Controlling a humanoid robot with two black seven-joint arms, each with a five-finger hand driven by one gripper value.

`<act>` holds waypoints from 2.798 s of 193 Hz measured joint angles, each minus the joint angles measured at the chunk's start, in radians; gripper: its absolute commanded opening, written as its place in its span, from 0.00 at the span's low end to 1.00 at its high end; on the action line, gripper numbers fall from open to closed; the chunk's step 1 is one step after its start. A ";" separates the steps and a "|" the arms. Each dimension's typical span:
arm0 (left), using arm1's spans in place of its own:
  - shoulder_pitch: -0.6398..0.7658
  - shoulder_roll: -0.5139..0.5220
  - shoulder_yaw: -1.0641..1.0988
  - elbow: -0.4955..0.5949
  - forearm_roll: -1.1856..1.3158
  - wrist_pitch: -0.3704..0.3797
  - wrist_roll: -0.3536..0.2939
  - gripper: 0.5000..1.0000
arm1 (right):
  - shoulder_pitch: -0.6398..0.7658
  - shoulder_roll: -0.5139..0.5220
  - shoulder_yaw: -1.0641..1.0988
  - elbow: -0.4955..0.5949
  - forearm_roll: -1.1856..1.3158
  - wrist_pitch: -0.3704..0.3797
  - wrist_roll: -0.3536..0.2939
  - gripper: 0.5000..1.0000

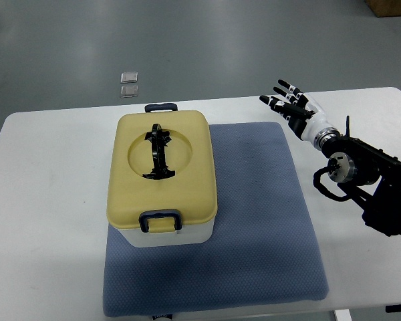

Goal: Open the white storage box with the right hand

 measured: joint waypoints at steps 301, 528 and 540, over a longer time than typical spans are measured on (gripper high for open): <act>0.000 0.000 -0.001 0.002 0.000 0.000 0.001 1.00 | 0.017 -0.024 -0.016 0.000 -0.063 0.029 0.000 0.83; 0.000 0.000 -0.001 0.001 0.000 0.000 0.002 1.00 | 0.542 -0.037 -0.056 0.237 -1.287 0.680 0.238 0.80; 0.000 0.000 -0.001 0.001 0.000 0.000 0.002 1.00 | 0.577 -0.009 -0.098 0.239 -1.340 0.680 0.256 0.79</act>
